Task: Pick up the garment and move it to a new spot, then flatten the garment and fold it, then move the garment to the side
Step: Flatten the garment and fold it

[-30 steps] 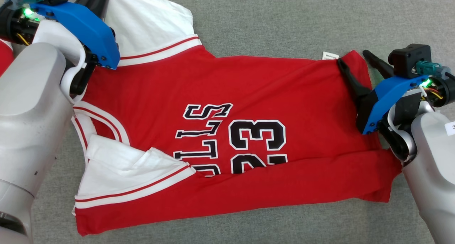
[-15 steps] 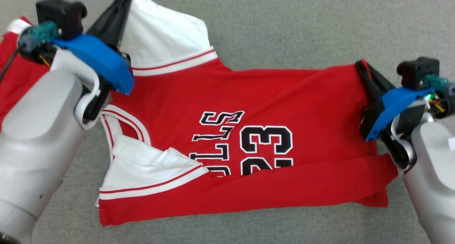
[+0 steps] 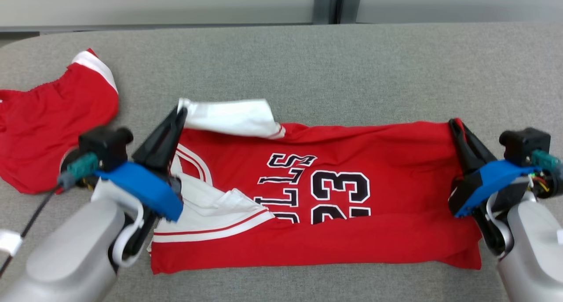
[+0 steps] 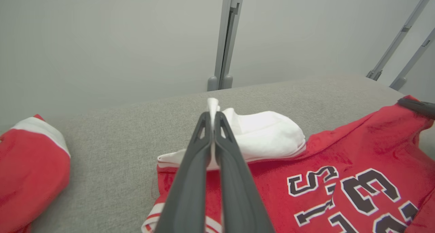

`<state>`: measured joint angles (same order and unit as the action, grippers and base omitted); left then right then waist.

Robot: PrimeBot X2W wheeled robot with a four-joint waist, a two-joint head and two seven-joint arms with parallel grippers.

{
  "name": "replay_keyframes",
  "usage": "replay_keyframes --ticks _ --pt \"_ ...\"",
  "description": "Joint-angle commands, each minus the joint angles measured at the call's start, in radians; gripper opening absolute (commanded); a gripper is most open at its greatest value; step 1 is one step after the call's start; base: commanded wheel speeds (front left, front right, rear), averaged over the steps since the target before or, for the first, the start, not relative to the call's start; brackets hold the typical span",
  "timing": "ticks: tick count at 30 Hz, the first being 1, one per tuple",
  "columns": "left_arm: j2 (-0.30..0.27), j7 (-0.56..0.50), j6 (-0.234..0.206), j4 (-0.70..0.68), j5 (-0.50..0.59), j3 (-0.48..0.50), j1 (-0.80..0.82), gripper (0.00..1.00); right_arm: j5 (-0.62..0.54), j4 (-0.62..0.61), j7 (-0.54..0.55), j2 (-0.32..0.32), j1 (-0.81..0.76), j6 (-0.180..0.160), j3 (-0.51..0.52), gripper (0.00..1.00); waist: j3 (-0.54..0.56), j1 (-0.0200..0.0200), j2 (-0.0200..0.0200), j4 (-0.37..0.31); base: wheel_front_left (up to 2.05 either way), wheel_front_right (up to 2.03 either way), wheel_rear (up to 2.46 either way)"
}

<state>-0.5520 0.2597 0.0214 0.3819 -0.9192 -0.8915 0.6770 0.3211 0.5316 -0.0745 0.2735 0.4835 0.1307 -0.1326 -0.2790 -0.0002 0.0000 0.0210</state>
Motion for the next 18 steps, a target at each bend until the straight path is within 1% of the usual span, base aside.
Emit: replay_keyframes --ticks 1,5,8,14,17,18 --pt "-0.016 0.005 -0.021 -0.031 -0.004 0.007 -0.04 0.0 -0.011 -0.012 -0.012 -0.005 -0.03 0.0 0.007 0.0 0.01 0.0002 0.0 0.0 0.0 0.0 0.0" --pt "-0.032 0.006 -0.064 -0.112 -0.016 0.021 -0.15 0.0 -0.017 -0.045 -0.036 -0.021 -0.096 0.0 0.031 0.0 0.033 0.0002 0.0 0.009 0.0 0.0 0.0" --pt "-0.033 0.006 -0.085 -0.151 -0.022 0.021 -0.213 0.0 -0.02 -0.069 -0.05 -0.032 -0.147 0.0 0.052 0.0 0.047 0.0002 0.0 0.018 0.0 0.0 0.0" --pt "-0.033 0.006 -0.116 -0.179 -0.018 0.029 -0.306 0.0 -0.037 -0.137 -0.078 -0.061 -0.254 0.0 0.097 0.0 0.071 0.0002 0.0 0.033 0.0 0.0 0.0" --pt "-0.019 0.006 -0.12 -0.182 -0.025 0.037 -0.34 0.0 -0.034 -0.168 -0.079 -0.078 -0.301 0.0 0.122 0.0 0.08 0.0002 0.0 0.035 0.0 0.0 0.0" --pt "-0.013 0.007 -0.126 -0.183 -0.024 0.046 -0.347 0.0 -0.037 -0.181 -0.083 -0.082 -0.314 0.0 0.129 0.37 0.082 0.0002 0.0 0.036 0.0 0.0 0.0"
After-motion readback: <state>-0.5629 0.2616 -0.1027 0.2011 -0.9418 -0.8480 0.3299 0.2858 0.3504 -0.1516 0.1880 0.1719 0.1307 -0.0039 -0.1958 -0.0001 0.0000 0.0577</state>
